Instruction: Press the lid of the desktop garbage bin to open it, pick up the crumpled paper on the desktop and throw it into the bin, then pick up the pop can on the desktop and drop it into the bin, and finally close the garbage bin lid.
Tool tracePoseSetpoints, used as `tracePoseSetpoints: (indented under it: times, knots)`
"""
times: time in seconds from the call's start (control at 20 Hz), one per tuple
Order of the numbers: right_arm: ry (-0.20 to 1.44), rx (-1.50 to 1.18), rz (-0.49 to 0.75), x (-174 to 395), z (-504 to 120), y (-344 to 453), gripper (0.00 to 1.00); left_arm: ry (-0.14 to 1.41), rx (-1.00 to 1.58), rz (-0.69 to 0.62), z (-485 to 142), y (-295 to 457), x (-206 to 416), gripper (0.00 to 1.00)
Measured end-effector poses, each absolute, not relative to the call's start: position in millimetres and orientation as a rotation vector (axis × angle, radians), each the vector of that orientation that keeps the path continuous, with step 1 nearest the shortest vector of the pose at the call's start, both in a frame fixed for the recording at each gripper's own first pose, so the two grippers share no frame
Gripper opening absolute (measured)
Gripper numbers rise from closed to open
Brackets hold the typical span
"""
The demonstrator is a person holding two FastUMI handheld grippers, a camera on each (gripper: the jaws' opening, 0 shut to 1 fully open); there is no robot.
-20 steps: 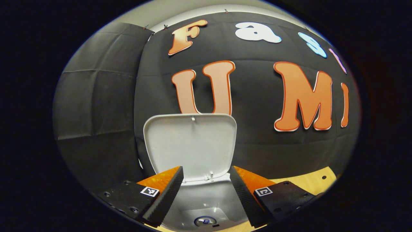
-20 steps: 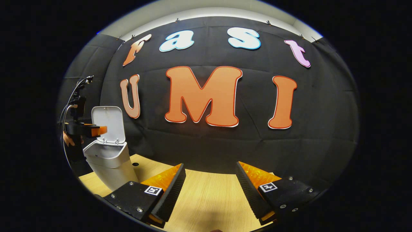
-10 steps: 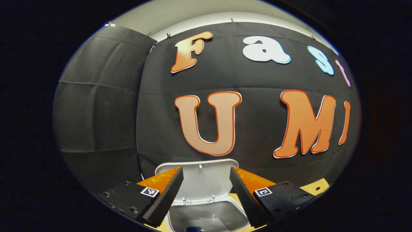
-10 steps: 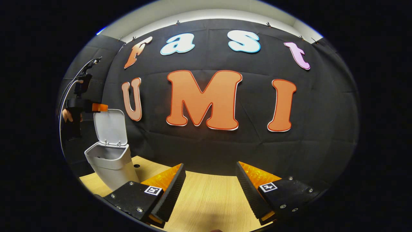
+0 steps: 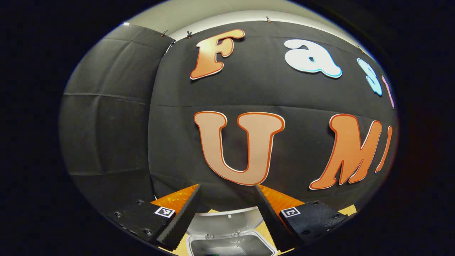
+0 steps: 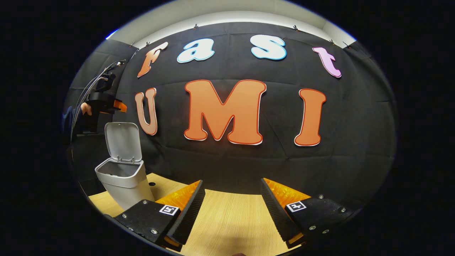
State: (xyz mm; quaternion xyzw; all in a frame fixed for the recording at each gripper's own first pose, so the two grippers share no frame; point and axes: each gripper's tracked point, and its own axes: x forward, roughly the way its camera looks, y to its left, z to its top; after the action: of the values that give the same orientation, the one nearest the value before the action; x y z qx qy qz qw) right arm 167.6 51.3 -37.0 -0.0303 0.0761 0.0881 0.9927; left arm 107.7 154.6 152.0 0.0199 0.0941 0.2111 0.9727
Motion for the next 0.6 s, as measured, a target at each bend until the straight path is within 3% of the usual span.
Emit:
tracePoseSetpoints:
  times: [0.6]
  knots:
    - [0.150,-0.053,0.175,164,-36,47,0.94,0.417,0.064,0.400,107,173,139,0.93]
